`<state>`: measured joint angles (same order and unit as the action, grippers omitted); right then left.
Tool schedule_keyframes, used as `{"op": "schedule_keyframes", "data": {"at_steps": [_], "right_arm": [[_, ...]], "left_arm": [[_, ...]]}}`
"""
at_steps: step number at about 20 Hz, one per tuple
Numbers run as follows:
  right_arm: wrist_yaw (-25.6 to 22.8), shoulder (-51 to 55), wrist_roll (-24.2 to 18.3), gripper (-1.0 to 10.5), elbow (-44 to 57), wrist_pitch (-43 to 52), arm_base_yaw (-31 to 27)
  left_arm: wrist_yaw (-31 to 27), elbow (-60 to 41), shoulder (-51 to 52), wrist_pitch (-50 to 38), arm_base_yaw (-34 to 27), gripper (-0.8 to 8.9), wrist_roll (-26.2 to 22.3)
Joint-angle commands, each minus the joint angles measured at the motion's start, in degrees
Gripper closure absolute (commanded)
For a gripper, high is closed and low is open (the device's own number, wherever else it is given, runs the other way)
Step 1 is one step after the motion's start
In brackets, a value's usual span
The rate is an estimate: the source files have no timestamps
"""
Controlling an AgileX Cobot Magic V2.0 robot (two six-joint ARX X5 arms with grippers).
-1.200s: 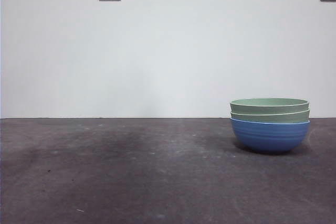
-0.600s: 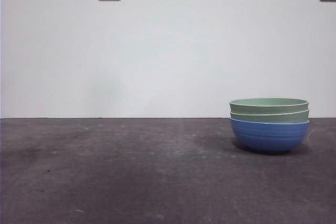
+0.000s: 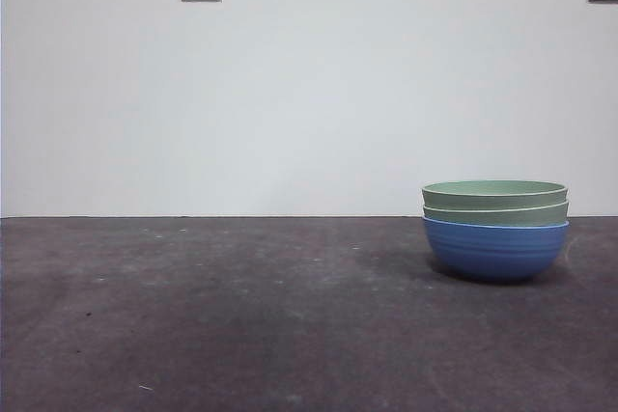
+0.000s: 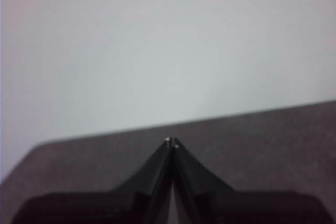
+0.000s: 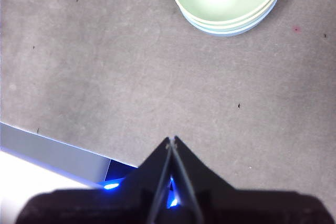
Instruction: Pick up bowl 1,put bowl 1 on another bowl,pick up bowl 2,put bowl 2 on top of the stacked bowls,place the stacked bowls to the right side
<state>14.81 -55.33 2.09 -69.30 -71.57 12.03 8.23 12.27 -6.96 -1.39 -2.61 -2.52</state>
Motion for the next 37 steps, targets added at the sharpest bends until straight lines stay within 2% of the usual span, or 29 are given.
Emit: {"op": "schedule_keyframes", "data": {"at_steps": [1, 8, 15, 33, 34, 37], "right_arm": [[-0.2, 0.0, -0.5, 9.4, 0.5, 0.1, 0.0], [-0.2, 0.0, -0.5, 9.4, 0.5, 0.1, 0.0], [-0.2, 0.0, -0.5, 9.4, 0.5, 0.1, 0.0], [-0.2, 0.0, -0.7, 9.4, 0.5, 0.2, 0.0], [-1.0, 0.6, -3.2, 9.4, 0.5, 1.6, -0.6], [-1.0, 5.9, -3.3, 9.4, 1.8, 11.0, -4.0]], "left_arm": [[-1.7, -4.2, 2.2, -0.5, -0.3, 8.17, 2.6], [-3.8, -11.6, 5.0, 0.0, -0.3, 8.17, 4.6], [-3.7, -12.1, 6.9, 11.9, -0.3, 8.17, 6.1], [-3.7, -12.1, 6.8, 11.5, -0.3, 8.17, 6.2], [-3.7, -12.1, 6.8, 11.5, -0.3, 8.17, 6.2], [-3.7, -12.1, 6.8, 11.5, -0.3, 8.17, 6.2]]}}
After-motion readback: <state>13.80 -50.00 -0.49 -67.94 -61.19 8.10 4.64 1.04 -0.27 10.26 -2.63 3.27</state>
